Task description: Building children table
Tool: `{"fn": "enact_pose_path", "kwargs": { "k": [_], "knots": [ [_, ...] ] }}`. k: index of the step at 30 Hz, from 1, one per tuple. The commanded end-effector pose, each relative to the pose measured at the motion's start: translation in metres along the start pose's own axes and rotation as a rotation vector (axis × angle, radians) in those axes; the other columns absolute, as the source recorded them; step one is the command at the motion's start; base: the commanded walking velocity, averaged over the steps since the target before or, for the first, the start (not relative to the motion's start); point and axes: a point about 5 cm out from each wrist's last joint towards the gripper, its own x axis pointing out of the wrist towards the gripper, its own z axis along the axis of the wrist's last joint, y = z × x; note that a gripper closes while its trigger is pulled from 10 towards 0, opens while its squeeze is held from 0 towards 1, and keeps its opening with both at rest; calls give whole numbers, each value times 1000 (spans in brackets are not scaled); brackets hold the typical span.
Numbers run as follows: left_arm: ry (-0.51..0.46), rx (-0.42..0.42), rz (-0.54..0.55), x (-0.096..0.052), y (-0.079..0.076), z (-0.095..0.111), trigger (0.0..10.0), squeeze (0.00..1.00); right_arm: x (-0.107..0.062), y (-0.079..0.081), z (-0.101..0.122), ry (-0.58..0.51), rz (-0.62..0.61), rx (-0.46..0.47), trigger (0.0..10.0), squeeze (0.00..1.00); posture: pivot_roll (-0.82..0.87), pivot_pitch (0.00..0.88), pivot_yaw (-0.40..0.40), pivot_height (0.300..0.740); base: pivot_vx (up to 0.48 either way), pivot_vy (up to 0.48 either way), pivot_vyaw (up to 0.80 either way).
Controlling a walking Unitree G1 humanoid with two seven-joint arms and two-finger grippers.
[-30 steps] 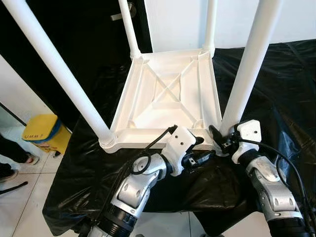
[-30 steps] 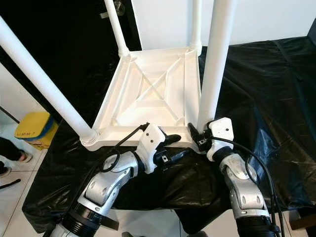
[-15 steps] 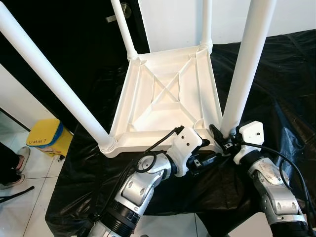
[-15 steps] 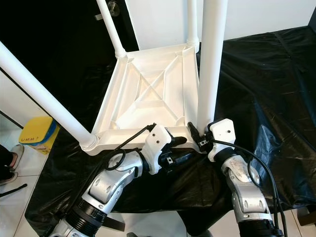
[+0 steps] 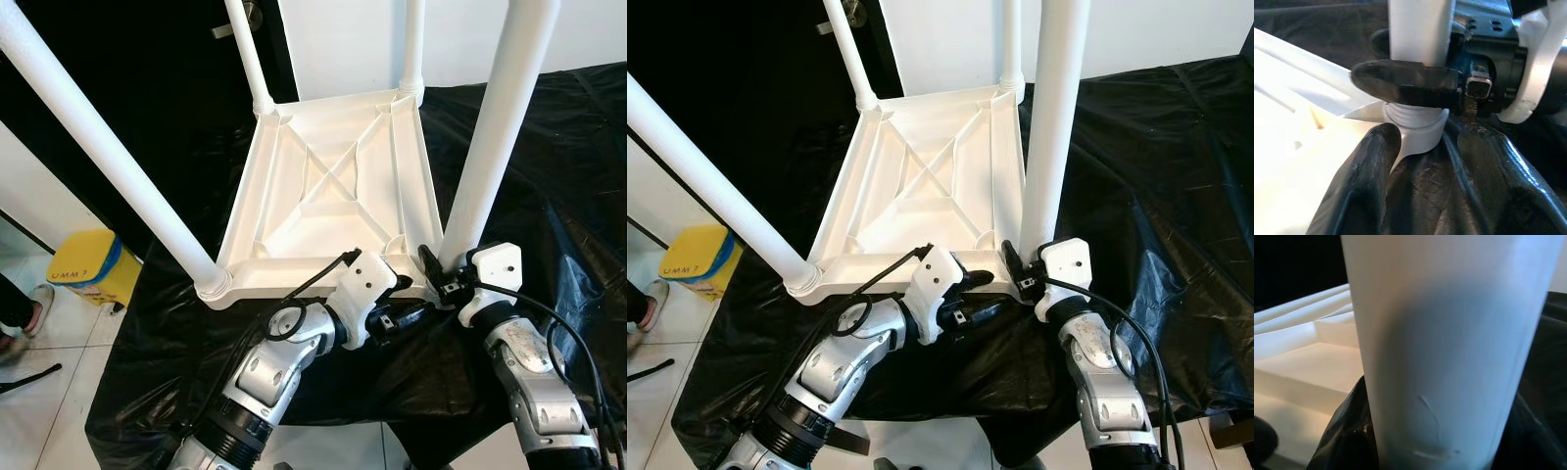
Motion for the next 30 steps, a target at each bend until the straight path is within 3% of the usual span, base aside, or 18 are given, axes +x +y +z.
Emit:
{"fn": "enact_pose_path", "kwargs": {
  "k": [1,5,10,18,19,21,22,30],
  "knots": [
    [17,-12,18,-5,2,-4,10000,0,-8,-1,-16,83,-59,34,10000,0,-270,110,123,740,0,0,0],
    [17,-19,60,-10,4,-5,10000,0,-10,3,-16,83,-130,54,10000,0,-250,114,105,740,0,0,0],
    [10,-22,134,-16,7,-5,10000,0,-11,7,-18,107,-376,70,10000,0,-193,121,58,740,0,0,0],
    [20,-32,169,-21,9,-7,10000,0,2,15,-15,95,-373,114,10000,0,-166,127,42,740,0,0,0],
    [27,-36,177,-23,10,-8,10000,0,4,16,-13,79,-358,123,10000,647,-159,126,36,740,0,0,0],
    [34,-36,181,-24,10,-9,10000,0,5,15,-10,65,-349,127,10000,647,-158,126,35,740,0,0,0],
    [30,-19,193,-26,13,-8,10000,0,6,15,-6,36,-323,126,10000,1000,-150,124,33,740,0,0,0],
    [7,14,214,-27,21,0,10000,0,10,8,0,-11,-157,108,10000,1000,-152,117,33,740,0,0,0]
  ]
}}
